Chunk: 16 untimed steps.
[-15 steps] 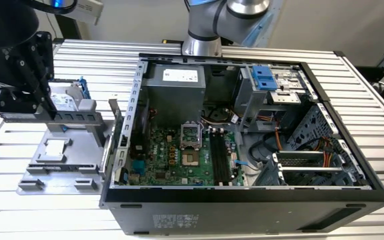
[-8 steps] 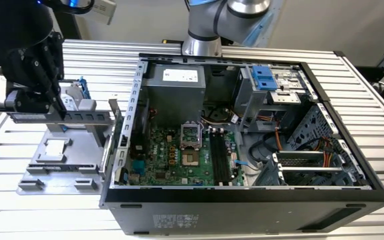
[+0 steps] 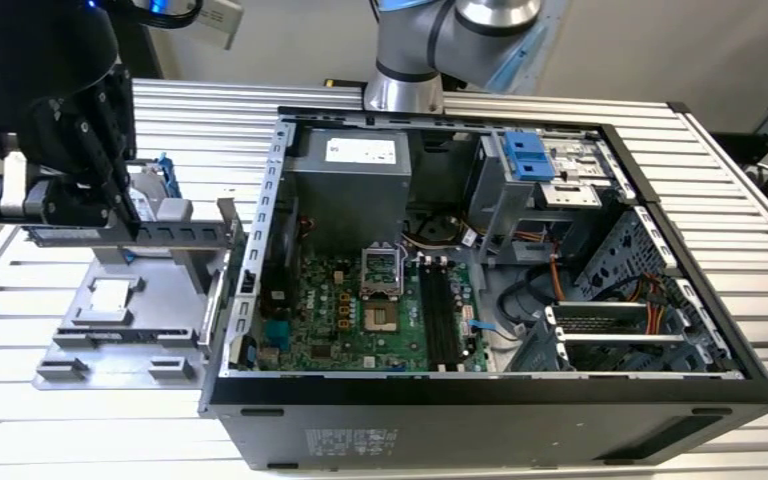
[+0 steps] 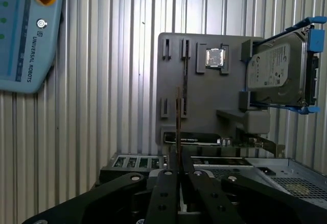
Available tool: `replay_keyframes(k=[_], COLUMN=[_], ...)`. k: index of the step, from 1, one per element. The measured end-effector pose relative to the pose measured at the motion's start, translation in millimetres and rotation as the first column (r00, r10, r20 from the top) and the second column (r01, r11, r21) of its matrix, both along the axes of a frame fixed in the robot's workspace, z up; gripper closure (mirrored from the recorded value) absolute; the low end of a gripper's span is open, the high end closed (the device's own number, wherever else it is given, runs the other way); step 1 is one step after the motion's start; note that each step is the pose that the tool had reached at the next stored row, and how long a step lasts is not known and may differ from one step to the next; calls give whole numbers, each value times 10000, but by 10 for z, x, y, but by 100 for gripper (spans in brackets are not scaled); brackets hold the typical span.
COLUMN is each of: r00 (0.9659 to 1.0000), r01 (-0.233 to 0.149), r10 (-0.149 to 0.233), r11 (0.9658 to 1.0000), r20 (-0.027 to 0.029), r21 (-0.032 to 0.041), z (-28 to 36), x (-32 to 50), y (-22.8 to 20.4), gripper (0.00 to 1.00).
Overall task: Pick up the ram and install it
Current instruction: 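Pick up the ram and move it above insertion slot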
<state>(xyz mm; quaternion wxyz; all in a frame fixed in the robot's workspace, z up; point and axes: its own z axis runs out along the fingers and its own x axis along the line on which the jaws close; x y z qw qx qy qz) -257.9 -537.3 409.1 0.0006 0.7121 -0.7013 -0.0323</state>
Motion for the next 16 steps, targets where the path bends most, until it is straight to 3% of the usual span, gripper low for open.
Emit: replay_keyframes(k=[3,16], r00=[10000,10000], r01=[-2,0], r10=[2,0], r11=[10000,10000], r20=[0,-1], r21=[0,0], z=[0,0], x=[22,421], y=[0,2], gripper=[100,100])
